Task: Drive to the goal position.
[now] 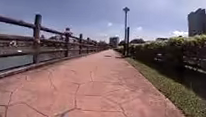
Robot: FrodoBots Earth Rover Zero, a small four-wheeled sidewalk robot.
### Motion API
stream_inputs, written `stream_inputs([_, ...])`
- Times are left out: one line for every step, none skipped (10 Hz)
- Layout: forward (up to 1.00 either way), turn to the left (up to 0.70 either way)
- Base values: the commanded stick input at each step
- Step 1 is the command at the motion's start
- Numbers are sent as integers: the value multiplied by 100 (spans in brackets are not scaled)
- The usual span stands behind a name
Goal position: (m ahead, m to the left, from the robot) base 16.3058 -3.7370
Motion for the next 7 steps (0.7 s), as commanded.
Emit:
stream_inputs([70, -28])
stream_inputs([70, -35])
stream_inputs([70, -23])
stream_inputs([70, -1])
stream_inputs([70, 0])
stream_inputs([70, 0])
stream_inputs([70, 0])
